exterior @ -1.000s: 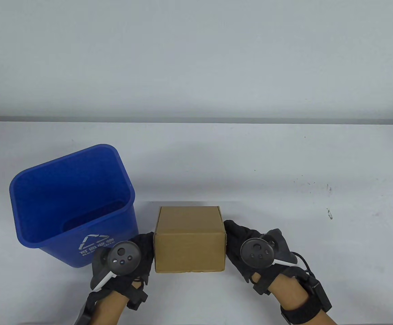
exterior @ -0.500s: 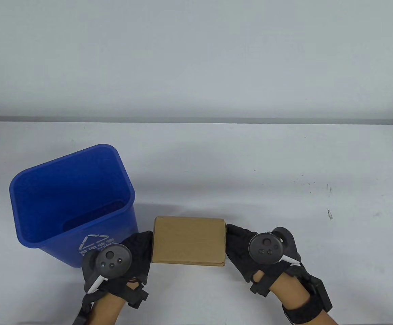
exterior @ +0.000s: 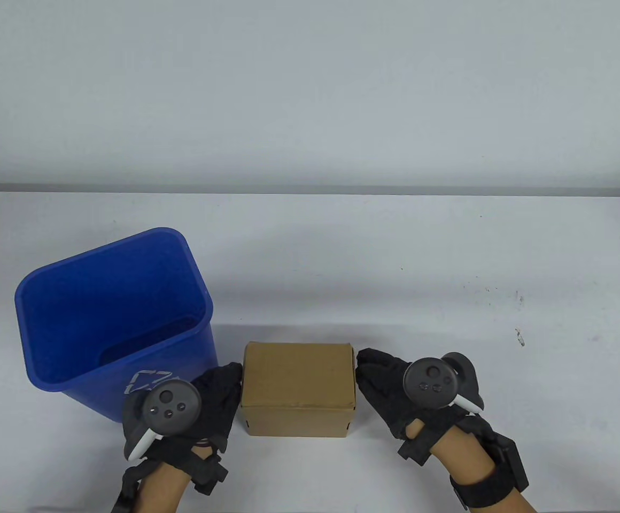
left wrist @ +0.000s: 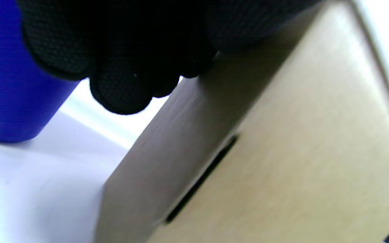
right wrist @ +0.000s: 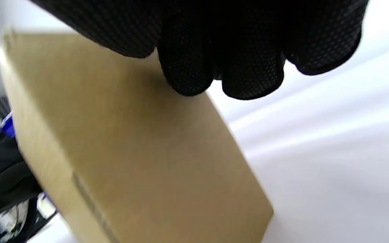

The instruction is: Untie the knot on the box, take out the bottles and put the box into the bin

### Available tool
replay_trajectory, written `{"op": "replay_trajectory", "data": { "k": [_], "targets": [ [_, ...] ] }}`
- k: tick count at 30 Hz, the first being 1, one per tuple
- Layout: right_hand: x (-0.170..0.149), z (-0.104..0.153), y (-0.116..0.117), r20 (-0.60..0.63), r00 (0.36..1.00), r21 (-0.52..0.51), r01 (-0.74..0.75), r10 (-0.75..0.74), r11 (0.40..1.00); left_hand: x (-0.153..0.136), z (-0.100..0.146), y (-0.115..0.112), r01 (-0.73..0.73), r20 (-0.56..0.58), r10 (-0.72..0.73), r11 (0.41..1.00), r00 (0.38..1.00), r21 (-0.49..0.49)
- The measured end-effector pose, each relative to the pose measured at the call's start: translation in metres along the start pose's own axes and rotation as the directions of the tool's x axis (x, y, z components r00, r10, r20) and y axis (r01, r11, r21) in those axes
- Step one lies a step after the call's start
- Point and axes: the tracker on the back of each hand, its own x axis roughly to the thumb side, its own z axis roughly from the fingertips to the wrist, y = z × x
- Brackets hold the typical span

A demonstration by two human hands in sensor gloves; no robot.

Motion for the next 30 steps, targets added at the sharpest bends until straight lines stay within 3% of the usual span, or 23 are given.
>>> {"op": "replay_trajectory", "data": {
  "k": [3,8,12,14,16,25,30],
  "targets": [
    [-0.008,0.002,-0.01,0.005,0.995,-0.021,0.095,-0.095,0.995,0.0,0.003,0.007,-0.047,0.038,0.047,0.999,0.998,0.004],
    [-0.017,-0.001,-0.003,-0.013,0.96,0.131,0.278,-0.279,0.952,-0.002,0.003,0.007,-0.092,0.084,0.095,0.995,0.992,-0.038],
    [-0.015,-0.003,0.009,-0.033,0.958,0.277,0.284,-0.286,0.918,0.004,0.002,0.002,-0.097,0.145,0.114,0.988,0.983,-0.123],
    [-0.013,-0.003,0.016,-0.05,0.967,0.384,0.25,-0.251,0.889,0.007,0.001,-0.002,-0.037,0.152,0.06,0.987,0.987,-0.153],
    [-0.012,-0.003,0.022,-0.061,0.978,0.425,0.208,-0.201,0.881,0.007,-0.002,-0.005,0.012,0.143,0.013,0.985,0.99,-0.174],
    [-0.018,-0.008,0.035,-0.062,0.965,0.365,0.258,-0.254,0.895,-0.002,-0.008,-0.011,-0.157,0.106,0.193,0.948,0.975,-0.276],
    [-0.017,-0.009,0.036,-0.045,0.971,0.345,0.237,-0.237,0.908,-0.001,-0.006,-0.013,-0.17,0.102,0.2,0.955,0.975,-0.242]
  ]
}}
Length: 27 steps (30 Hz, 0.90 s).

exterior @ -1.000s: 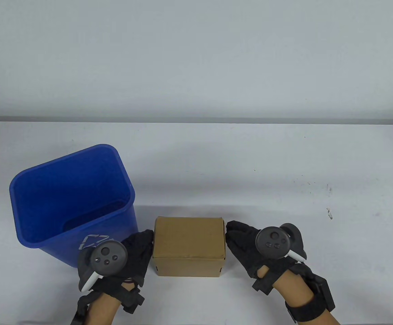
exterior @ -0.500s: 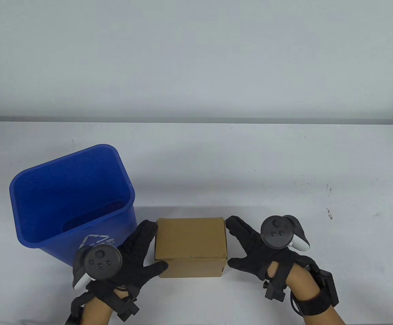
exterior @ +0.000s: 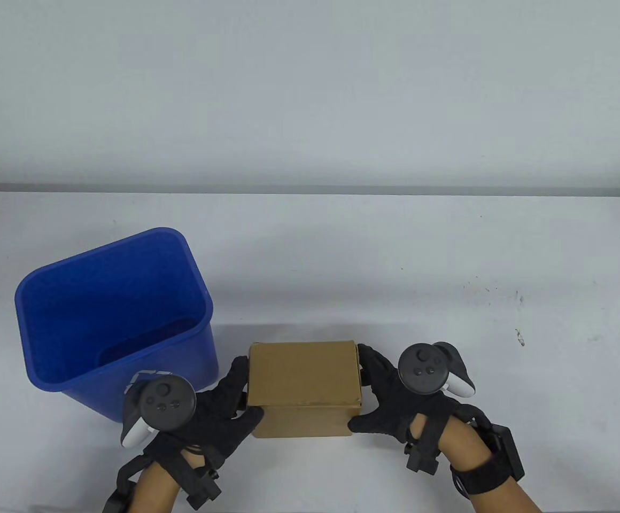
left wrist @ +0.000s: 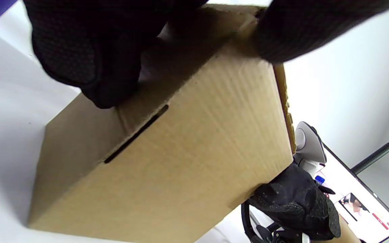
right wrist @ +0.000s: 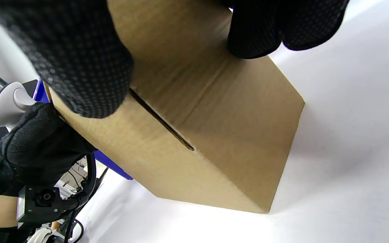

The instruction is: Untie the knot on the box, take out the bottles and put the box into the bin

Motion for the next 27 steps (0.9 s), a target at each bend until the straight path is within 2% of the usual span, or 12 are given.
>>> {"op": "replay_trajectory", "data": {
  "k": [10,15,22,27],
  "targets": [
    [0.0019,-0.001,0.0028,-0.007,0.999,-0.029,-0.037,0.037,0.999,0.0042,0.0017,-0.0037,0.053,-0.031,-0.049,0.992,0.998,0.113],
    [0.0025,-0.0018,0.0038,-0.003,0.999,-0.04,-0.046,0.046,0.998,0.0027,0.0039,-0.0044,0.029,-0.07,-0.014,0.975,0.997,0.221],
    [0.0055,-0.003,0.0079,0.004,0.998,-0.04,-0.058,0.058,0.998,0.0022,0.0063,-0.0042,0.031,-0.128,0.009,0.949,0.992,0.312],
    [0.0064,-0.0031,0.0095,0.005,0.998,-0.04,-0.059,0.059,0.997,-0.0011,0.0062,-0.0042,-0.003,-0.161,0.061,0.942,0.985,0.335]
  ]
}}
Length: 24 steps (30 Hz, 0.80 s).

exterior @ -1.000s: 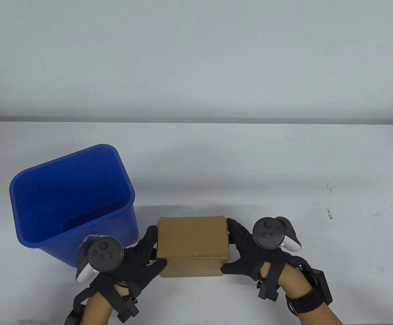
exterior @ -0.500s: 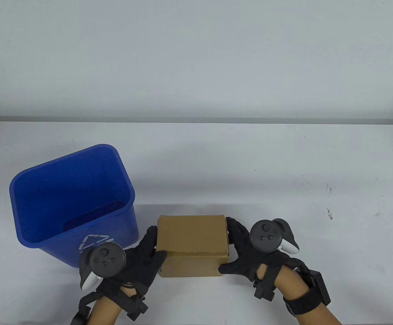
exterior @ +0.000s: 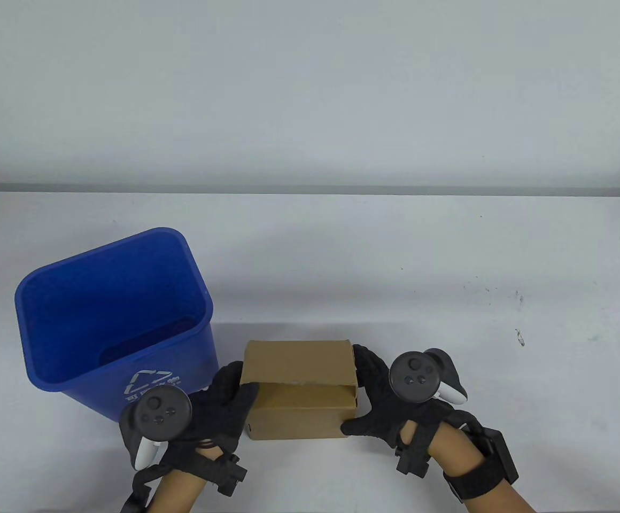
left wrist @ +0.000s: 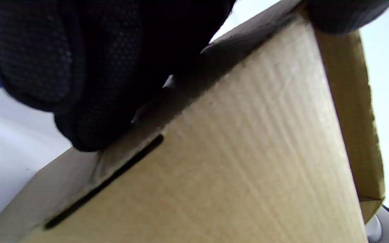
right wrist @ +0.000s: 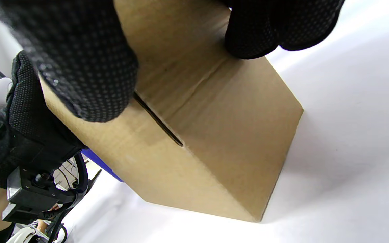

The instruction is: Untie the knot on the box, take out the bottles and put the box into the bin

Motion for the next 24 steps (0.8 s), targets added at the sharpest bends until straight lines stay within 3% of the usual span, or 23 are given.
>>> {"op": "replay_trajectory", "data": {
  "k": [5,9,13,17,24],
  "targets": [
    [-0.001,0.002,-0.002,-0.006,0.999,0.047,0.031,-0.031,0.998,-0.002,0.001,-0.006,-0.021,-0.052,0.016,0.996,0.999,-0.09],
    [-0.007,0.008,-0.008,-0.01,0.983,0.099,0.184,-0.184,0.978,-0.005,-0.005,-0.011,-0.096,-0.016,0.095,0.958,0.995,-0.27],
    [-0.016,0.008,-0.01,-0.004,0.953,0.111,0.301,-0.302,0.947,-0.012,-0.009,-0.014,-0.16,-0.024,0.162,0.923,0.986,-0.35],
    [-0.023,0.009,-0.011,0.002,0.906,0.14,0.418,-0.423,0.897,-0.021,-0.014,-0.016,-0.288,-0.085,0.285,0.813,0.955,-0.506],
    [-0.031,0.008,-0.012,0.007,0.871,0.144,0.486,-0.492,0.862,-0.022,-0.015,-0.013,-0.293,-0.067,0.301,0.814,0.951,-0.502]
  ]
}}
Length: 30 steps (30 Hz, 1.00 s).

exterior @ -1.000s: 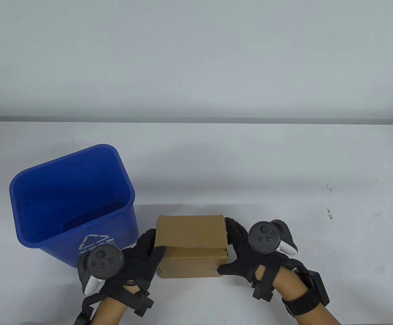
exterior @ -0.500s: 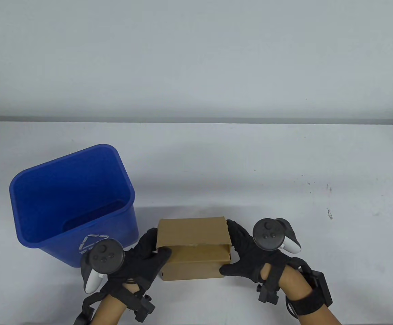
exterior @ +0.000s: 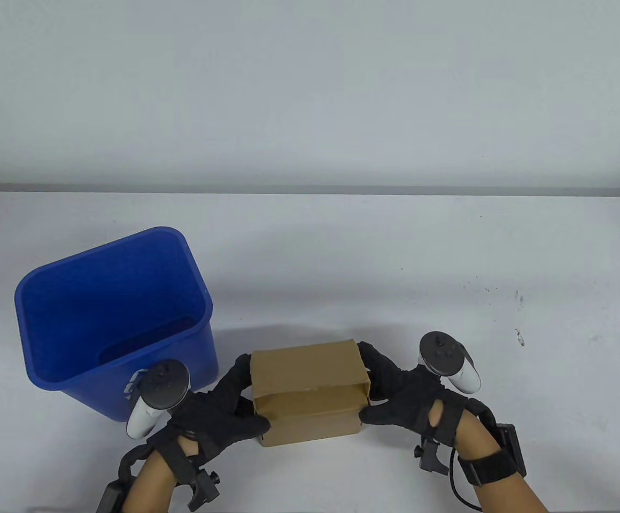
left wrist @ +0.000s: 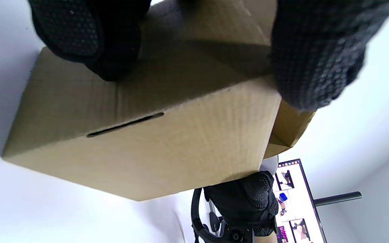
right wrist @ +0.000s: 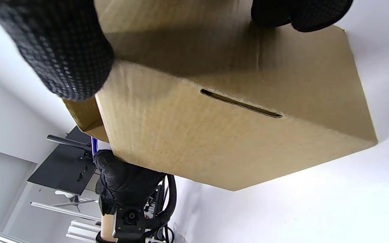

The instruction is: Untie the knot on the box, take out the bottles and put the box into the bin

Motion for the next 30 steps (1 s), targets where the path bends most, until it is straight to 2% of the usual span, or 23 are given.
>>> {"op": "replay_trajectory", "data": {
  "k": [8,11,13,15,19,24,26,30],
  "targets": [
    [0.014,0.003,0.002,0.024,0.997,-0.004,-0.077,0.077,0.997,0.009,0.006,0.003,0.003,0.043,-0.003,1.0,0.999,0.007],
    [0.025,0.007,0.001,0.028,0.989,-0.062,-0.145,0.147,0.987,0.016,0.008,0.002,0.05,0.059,-0.051,0.999,0.997,0.012],
    [0.036,0.01,0.003,0.013,0.96,-0.074,-0.279,0.281,0.957,0.02,0.008,0.001,0.097,0.069,-0.097,0.995,0.993,0.009],
    [0.042,0.011,0.007,0.005,0.939,-0.08,-0.344,0.345,0.936,0.022,0.01,0.002,0.129,0.075,-0.128,0.992,0.989,-0.001],
    [0.05,0.011,0.015,0.013,0.898,-0.099,-0.436,0.439,0.895,0.029,0.016,0.004,0.241,0.082,-0.24,0.971,0.967,0.002],
    [0.054,0.019,0.027,0.021,0.819,-0.177,-0.562,0.573,0.808,0.034,0.019,0.003,0.369,0.099,-0.37,0.929,0.924,0.021],
    [0.052,0.018,0.028,0.029,0.817,-0.193,-0.561,0.576,0.805,0.032,0.019,0.005,0.391,0.094,-0.392,0.92,0.915,0.028],
    [0.049,0.017,0.026,0.056,0.836,-0.218,-0.523,0.545,0.824,0.027,0.019,0.007,0.34,0.114,-0.343,0.939,0.932,0.049]
  ]
}}
